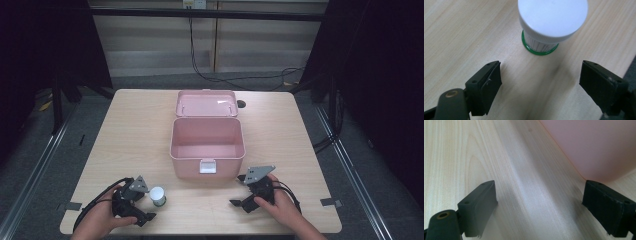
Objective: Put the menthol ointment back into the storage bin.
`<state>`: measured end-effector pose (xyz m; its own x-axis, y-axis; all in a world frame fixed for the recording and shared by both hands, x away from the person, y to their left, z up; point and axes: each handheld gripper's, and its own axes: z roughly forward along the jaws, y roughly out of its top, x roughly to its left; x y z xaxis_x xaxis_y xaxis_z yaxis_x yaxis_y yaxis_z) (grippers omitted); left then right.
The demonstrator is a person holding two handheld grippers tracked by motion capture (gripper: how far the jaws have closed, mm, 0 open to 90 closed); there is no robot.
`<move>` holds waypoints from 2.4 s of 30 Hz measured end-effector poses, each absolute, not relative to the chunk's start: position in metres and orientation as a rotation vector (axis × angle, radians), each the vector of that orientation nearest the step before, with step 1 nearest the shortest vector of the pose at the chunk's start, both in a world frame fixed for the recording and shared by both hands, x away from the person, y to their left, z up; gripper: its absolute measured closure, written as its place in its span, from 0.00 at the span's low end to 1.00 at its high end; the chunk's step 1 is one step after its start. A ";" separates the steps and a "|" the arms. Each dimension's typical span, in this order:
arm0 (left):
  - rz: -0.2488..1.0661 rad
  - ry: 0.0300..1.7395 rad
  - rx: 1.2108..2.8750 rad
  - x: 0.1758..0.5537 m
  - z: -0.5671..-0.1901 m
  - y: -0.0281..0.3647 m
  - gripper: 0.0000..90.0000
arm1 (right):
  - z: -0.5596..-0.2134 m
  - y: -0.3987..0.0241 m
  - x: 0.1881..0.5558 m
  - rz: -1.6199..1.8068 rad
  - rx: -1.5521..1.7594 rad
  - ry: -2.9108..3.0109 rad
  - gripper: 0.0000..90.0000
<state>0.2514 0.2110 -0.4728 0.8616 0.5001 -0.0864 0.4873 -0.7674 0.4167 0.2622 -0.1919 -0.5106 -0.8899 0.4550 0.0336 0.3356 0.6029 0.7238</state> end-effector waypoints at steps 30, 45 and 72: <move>-0.111 0.832 2.794 0.287 -0.440 0.163 0.35 | -0.511 -0.191 0.262 1.156 0.670 2.666 0.12; -0.162 0.946 2.830 0.298 -0.435 0.152 0.50 | -0.511 -0.191 0.261 1.157 0.674 2.663 0.12; -0.250 1.117 2.777 0.310 -0.379 0.153 0.56 | -0.511 -0.191 0.262 1.157 0.671 2.661 0.12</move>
